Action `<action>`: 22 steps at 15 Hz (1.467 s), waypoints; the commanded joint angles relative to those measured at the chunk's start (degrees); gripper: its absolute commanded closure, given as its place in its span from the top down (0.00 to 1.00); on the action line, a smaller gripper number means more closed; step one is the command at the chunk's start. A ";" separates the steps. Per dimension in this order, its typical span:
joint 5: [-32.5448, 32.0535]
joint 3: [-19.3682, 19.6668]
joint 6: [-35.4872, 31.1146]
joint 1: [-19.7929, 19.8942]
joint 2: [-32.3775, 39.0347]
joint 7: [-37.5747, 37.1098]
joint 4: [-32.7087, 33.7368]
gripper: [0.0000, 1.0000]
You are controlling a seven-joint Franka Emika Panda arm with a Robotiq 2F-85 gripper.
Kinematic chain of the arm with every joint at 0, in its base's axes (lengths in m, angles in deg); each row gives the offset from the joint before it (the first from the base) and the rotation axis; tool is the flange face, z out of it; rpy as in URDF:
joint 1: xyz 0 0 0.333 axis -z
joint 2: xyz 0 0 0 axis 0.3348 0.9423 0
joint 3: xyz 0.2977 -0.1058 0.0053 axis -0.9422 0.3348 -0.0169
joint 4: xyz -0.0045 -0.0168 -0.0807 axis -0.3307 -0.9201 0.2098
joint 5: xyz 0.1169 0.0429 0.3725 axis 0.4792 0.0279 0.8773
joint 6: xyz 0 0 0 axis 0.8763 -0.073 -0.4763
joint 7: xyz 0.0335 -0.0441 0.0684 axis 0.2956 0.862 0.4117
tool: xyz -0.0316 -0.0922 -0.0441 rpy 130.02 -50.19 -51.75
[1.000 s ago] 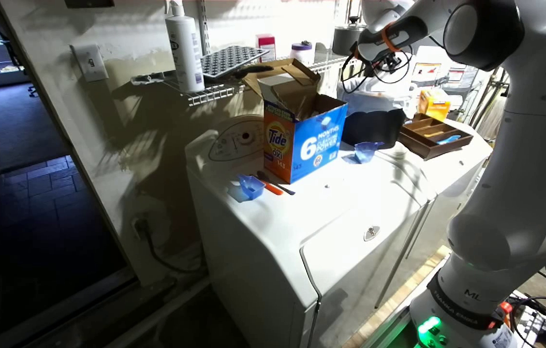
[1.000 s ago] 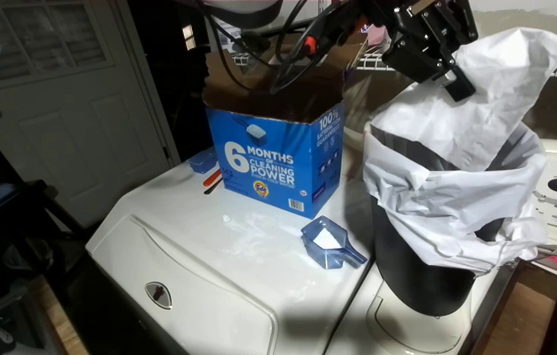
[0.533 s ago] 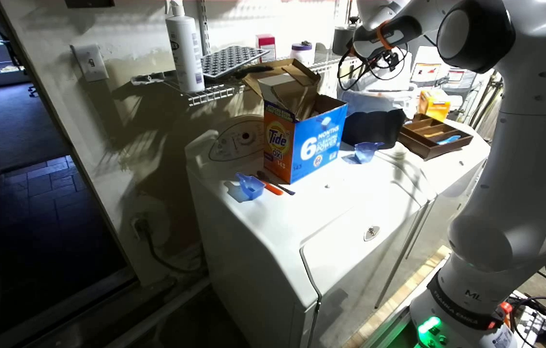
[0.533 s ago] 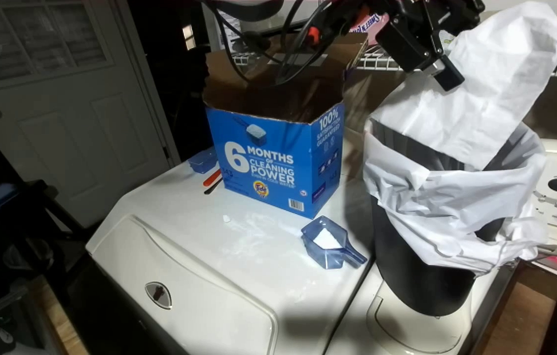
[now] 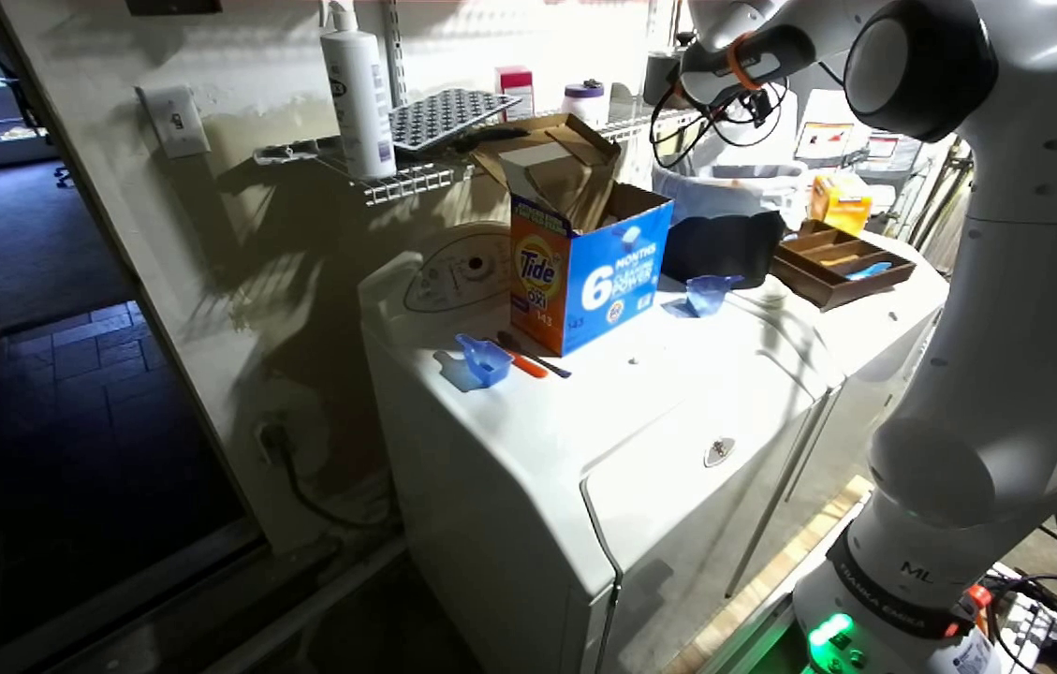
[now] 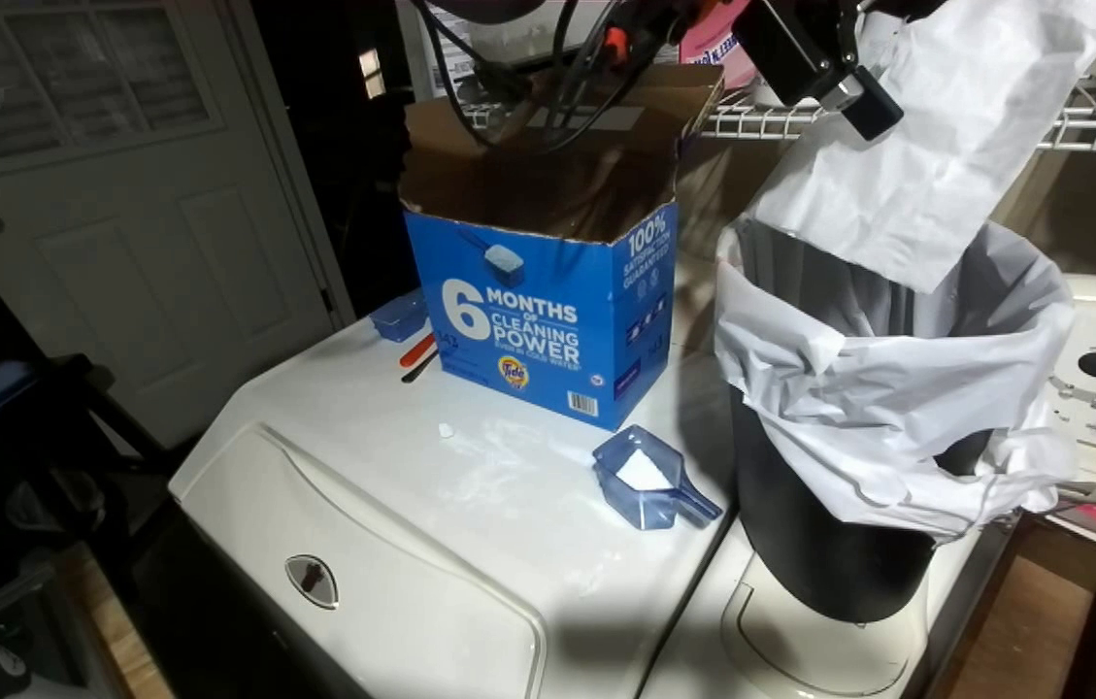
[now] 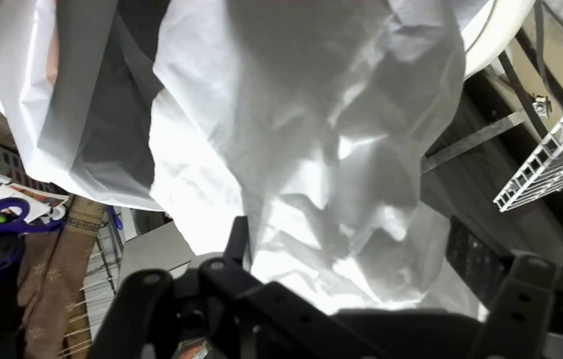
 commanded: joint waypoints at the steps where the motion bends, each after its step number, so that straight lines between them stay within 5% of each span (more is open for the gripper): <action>1: 0.58 -0.48 -2.87 0.06 -0.77 1.80 -0.49 1.00; 4: 9.84 -2.17 -2.65 2.00 -1.10 7.90 -0.88 1.00; 5: 4.40 0.42 -0.66 0.22 -0.30 4.11 0.42 1.00; 6: 14.56 -2.23 -3.73 2.47 -1.41 10.87 -1.35 1.00; 7: 4.72 1.61 0.95 -0.38 -0.04 5.35 0.90 1.00; 8: 17.78 -1.87 -2.48 2.82 -1.13 13.62 -1.14 1.00; 10: 19.81 -0.72 -0.67 2.49 -0.73 14.39 -0.58 1.00; 11: 19.58 -0.22 0.05 2.14 -0.83 14.92 -0.16 1.00; 12: 8.26 2.66 1.32 0.13 -0.24 7.33 0.92 1.00; 13: 21.03 -0.54 -0.49 2.64 -1.33 16.77 -0.54 1.00; 14: 12.51 1.66 1.86 1.18 -0.82 11.22 0.49 1.00; 15: 24.58 -0.93 -0.54 3.34 -1.78 18.14 -0.77 1.00; 17: 15.62 1.98 1.79 1.47 -0.80 12.18 0.78 1.00; 18: 25.90 -0.61 -0.20 3.44 -1.64 19.68 -0.43 1.00; 19: 14.30 2.67 1.85 1.13 -0.65 12.19 1.00 1.00; 20: 23.23 0.63 1.06 2.82 -1.21 18.65 0.55 1.00; 22: 16.74 2.08 1.19 1.60 -1.37 14.45 0.64 1.00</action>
